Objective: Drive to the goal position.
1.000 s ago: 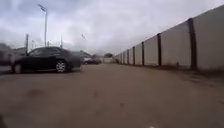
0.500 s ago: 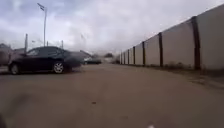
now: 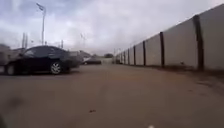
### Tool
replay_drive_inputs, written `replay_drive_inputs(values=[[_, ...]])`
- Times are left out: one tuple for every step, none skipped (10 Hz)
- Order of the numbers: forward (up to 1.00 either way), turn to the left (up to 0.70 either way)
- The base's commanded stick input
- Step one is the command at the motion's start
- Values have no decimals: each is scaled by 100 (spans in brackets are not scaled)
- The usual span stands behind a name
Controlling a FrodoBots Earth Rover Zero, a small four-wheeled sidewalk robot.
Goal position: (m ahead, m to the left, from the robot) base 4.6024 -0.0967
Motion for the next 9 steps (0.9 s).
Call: replay_drive_inputs(values=[[50, 0], [50, 0], [50, 0], [50, 0], [50, 0], [50, 0], [50, 0], [50, 0], [50, 0]])
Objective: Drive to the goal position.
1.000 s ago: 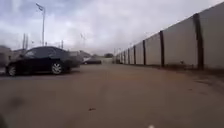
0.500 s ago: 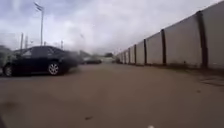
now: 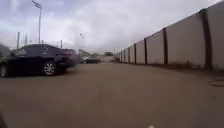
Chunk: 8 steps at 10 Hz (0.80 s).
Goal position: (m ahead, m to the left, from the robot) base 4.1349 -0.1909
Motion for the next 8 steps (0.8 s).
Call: replay_drive_inputs(values=[[50, 0], [50, 0], [50, 0], [50, 0], [50, 0], [50, 0], [50, 0], [50, 0]])
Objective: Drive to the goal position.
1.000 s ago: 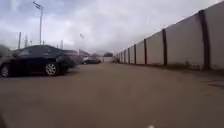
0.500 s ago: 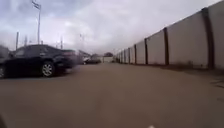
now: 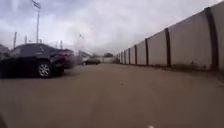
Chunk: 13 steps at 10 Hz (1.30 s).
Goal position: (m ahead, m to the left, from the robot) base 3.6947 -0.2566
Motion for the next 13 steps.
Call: replay_drive_inputs(values=[[50, 0], [50, 0], [50, 0], [50, 0], [50, 0], [50, 0], [50, 0], [50, 0], [50, 0], [50, 0], [50, 0], [50, 0], [50, 0]])
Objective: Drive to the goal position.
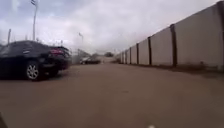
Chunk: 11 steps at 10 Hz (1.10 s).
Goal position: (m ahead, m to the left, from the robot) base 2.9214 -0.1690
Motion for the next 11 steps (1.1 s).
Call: replay_drive_inputs(values=[[50, 0], [50, 0], [50, 0], [50, 0], [50, 0], [50, 0], [50, 0], [50, 0], [50, 0], [50, 0], [50, 0]])
